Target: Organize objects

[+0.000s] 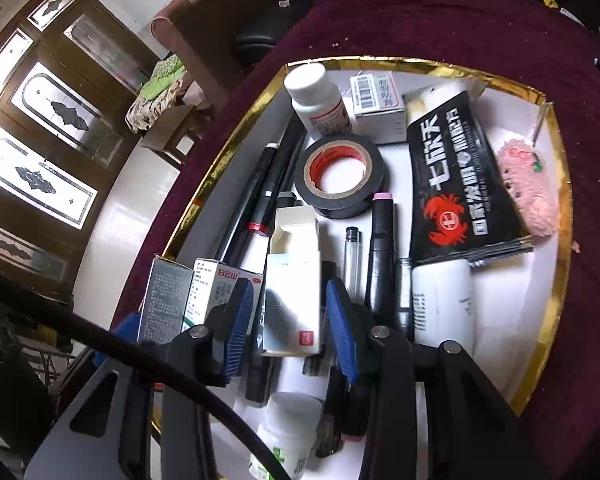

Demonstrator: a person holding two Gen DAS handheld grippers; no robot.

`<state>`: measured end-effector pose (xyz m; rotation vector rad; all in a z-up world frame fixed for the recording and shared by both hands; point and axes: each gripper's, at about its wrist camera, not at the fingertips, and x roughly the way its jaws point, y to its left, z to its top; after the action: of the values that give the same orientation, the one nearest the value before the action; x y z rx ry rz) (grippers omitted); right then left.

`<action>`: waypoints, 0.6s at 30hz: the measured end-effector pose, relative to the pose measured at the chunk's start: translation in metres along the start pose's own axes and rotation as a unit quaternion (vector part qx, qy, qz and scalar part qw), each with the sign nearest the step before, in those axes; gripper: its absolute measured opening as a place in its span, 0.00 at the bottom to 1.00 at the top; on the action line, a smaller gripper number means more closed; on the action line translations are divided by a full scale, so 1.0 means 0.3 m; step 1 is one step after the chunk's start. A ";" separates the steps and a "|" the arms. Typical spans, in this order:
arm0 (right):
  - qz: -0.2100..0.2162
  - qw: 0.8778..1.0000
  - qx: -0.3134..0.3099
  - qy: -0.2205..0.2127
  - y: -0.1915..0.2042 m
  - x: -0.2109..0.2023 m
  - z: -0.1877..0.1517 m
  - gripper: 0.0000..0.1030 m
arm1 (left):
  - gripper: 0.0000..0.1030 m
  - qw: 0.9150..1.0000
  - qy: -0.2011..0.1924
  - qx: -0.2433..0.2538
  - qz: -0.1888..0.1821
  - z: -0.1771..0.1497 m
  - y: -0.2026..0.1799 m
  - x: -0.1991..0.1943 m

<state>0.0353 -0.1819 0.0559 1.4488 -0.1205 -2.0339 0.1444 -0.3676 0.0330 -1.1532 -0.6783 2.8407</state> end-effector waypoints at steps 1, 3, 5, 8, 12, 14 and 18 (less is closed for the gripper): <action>0.001 1.000 -0.003 -0.007 0.002 -0.020 -0.006 0.36 | 0.60 1.000 -0.005 0.002 -0.002 0.002 -0.008 -0.009; -0.003 1.000 -0.015 -0.023 0.010 -0.059 -0.018 0.36 | 0.61 1.000 -0.018 0.009 -0.003 0.005 -0.026 -0.036; -0.007 0.999 -0.027 -0.045 0.018 -0.106 -0.031 0.36 | 0.65 1.000 -0.028 0.014 0.006 0.009 -0.045 -0.056; -0.020 0.995 -0.047 -0.084 0.030 -0.181 -0.060 0.46 | 0.69 0.998 -0.044 0.029 0.036 0.014 -0.092 -0.089; -0.042 0.988 -0.076 -0.127 0.037 -0.265 -0.115 0.48 | 0.69 0.993 -0.068 0.057 0.084 0.012 -0.170 -0.130; -0.060 0.983 -0.091 -0.146 0.038 -0.301 -0.146 0.49 | 0.69 0.987 -0.082 0.078 0.118 0.003 -0.222 -0.147; -0.086 0.974 -0.114 -0.174 0.035 -0.347 -0.186 0.49 | 0.69 0.971 -0.116 0.116 0.176 -0.010 -0.321 -0.180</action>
<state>0.1093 -0.1190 0.1240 0.9827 0.0960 -2.3412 0.1706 -0.2878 0.1046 -1.0020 -0.1400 3.2719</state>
